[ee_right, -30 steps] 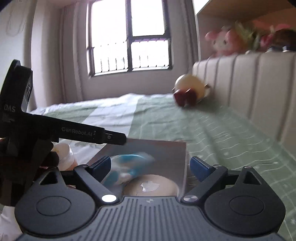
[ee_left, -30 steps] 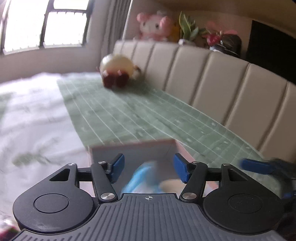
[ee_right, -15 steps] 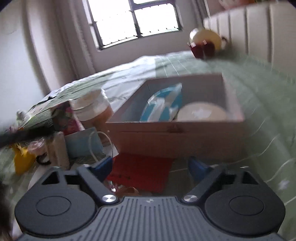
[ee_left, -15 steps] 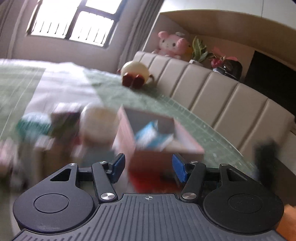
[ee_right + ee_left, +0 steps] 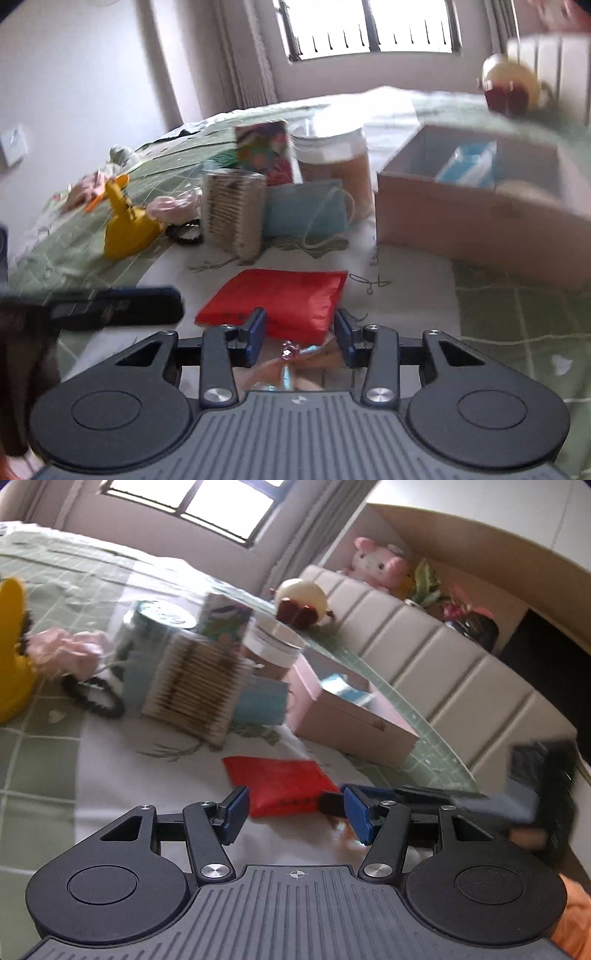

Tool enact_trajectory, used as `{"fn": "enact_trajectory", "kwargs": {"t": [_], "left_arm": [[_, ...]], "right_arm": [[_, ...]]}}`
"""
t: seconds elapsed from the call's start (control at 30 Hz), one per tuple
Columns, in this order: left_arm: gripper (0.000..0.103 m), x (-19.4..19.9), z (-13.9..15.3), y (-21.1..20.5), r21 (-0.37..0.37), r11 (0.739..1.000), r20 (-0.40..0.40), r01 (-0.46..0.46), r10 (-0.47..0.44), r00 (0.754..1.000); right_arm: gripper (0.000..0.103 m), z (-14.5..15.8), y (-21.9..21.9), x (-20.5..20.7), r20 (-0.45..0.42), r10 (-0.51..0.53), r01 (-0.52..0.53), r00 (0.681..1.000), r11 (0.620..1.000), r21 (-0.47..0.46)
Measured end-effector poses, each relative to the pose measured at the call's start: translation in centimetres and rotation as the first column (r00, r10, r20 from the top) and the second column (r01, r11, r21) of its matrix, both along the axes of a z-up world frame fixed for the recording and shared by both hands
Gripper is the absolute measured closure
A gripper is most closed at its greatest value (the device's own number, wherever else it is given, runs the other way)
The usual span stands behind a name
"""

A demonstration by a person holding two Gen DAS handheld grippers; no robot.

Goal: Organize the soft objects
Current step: 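Grasp the red envelope with the left gripper and lift it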

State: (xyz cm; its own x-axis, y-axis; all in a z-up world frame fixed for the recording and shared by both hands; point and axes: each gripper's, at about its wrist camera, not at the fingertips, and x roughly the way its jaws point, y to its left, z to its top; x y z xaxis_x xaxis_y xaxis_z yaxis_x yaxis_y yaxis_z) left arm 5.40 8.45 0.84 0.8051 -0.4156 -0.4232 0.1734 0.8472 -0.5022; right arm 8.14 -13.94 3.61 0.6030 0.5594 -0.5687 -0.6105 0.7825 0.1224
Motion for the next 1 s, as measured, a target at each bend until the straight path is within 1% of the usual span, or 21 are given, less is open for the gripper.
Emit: {"fn": "enact_trajectory", "kwargs": {"t": [0.03, 0.07, 0.1, 0.17, 0.2, 0.27, 0.3, 0.33, 0.4, 0.47, 0.53, 0.63, 0.7, 0.73, 0.77, 0.83, 0.9, 0.97, 1.0], "left_arm": [[0.042, -0.1, 0.0, 0.4, -0.003, 1.000, 0.002, -0.019, 0.019, 1.000], [0.042, -0.4, 0.1, 0.8, -0.005, 0.999, 0.008, -0.035, 0.035, 0.999], [0.042, -0.5, 0.2, 1.1, -0.006, 0.999, 0.016, -0.049, 0.049, 0.999], [0.042, -0.7, 0.4, 1.6, -0.003, 0.998, 0.032, -0.067, 0.067, 0.997], [0.042, -0.6, 0.5, 1.6, 0.003, 0.998, 0.032, -0.070, 0.069, 0.997], [0.042, -0.3, 0.3, 1.5, 0.017, 0.998, 0.023, -0.059, 0.059, 0.998], [0.042, -0.1, 0.2, 1.3, 0.028, 0.998, 0.019, -0.051, 0.050, 0.999], [0.042, 0.1, 0.1, 1.1, 0.044, 0.998, 0.013, -0.045, 0.044, 0.999], [0.042, 0.6, -0.2, 0.8, 0.062, 0.997, 0.000, -0.036, 0.036, 0.999], [0.042, 1.3, -0.5, 0.3, 0.068, 0.997, -0.010, -0.022, 0.023, 1.000], [0.042, 2.0, -0.7, -0.1, 0.081, 0.997, -0.008, -0.019, 0.020, 1.000], [0.042, 2.9, -0.4, -0.8, 0.120, 0.992, 0.020, -0.033, 0.031, 0.999], [0.042, 3.6, 0.2, -1.6, 0.165, 0.986, 0.053, 0.008, -0.017, 0.998], [0.042, 4.1, 0.5, -2.1, 0.199, 0.979, 0.064, 0.042, -0.056, 0.996], [0.042, 4.7, 0.7, -2.9, 0.249, 0.965, 0.066, 0.086, -0.106, 0.992], [0.042, 6.3, 1.1, -4.3, 0.354, 0.923, 0.043, 0.152, -0.179, 0.983], [0.042, 8.0, 1.0, -4.8, 0.382, 0.904, 0.001, 0.192, -0.208, 0.978], [0.042, 9.8, 0.7, -4.7, 0.373, 0.899, -0.046, 0.228, -0.228, 0.973], [0.042, 10.7, 0.5, -4.5, 0.352, 0.902, -0.078, 0.251, -0.239, 0.968]], "right_arm": [[0.044, 0.2, 0.0, -1.0, 0.048, 0.007, -0.006, 0.999, 1.000, -0.022], [0.034, 0.3, 0.1, -1.8, 0.084, 0.016, -0.013, 0.996, 0.999, -0.037], [0.030, 0.3, 0.3, -2.7, 0.108, 0.027, -0.021, 0.994, 0.998, -0.057], [0.030, -0.1, 0.8, -3.3, 0.112, 0.038, -0.025, 0.993, 0.993, -0.113], [0.031, -0.4, 1.1, -3.4, 0.115, 0.022, -0.005, 0.993, 0.989, -0.151], [0.031, -1.4, 1.2, -3.2, 0.168, -0.065, 0.102, 0.984, 0.969, -0.224], [0.031, -1.5, 0.7, -3.1, 0.197, -0.118, 0.163, 0.973, 0.959, -0.230], [0.031, -1.6, 0.1, -2.7, 0.223, -0.191, 0.242, 0.956, 0.943, -0.230], [0.031, -1.7, -1.4, -1.9, 0.245, -0.309, 0.362, 0.919, 0.907, -0.213], [0.031, -1.6, -3.7, -1.6, 0.225, -0.378, 0.414, 0.898, 0.899, -0.145], [0.031, -1.7, -6.0, -1.5, 0.175, -0.419, 0.436, 0.891, 0.897, -0.070], [0.030, -2.3, -8.1, -2.0, 0.133, -0.450, 0.453, 0.883, 0.892, 0.008], [0.028, -3.3, -8.6, -2.1, 0.119, -0.454, 0.453, 0.883, 0.891, 0.035], [0.028, -3.8, -8.8, -2.4, 0.128, -0.452, 0.449, 0.883, 0.892, 0.052], [0.028, -4.1, -8.8, -2.6, 0.143, -0.453, 0.448, 0.880, 0.891, 0.065], [0.026, -4.5, -8.5, -3.2, 0.173, -0.451, 0.448, 0.876, 0.892, 0.058], [0.024, -4.5, -8.3, -3.2, 0.182, -0.445, 0.443, 0.877, 0.895, 0.054], [0.023, -4.4, -8.6, -3.1, 0.176, -0.441, 0.437, 0.880, 0.897, 0.065], [0.023, -4.4, -8.6, -3.0, 0.172, -0.440, 0.435, 0.881, 0.898, 0.070]]}}
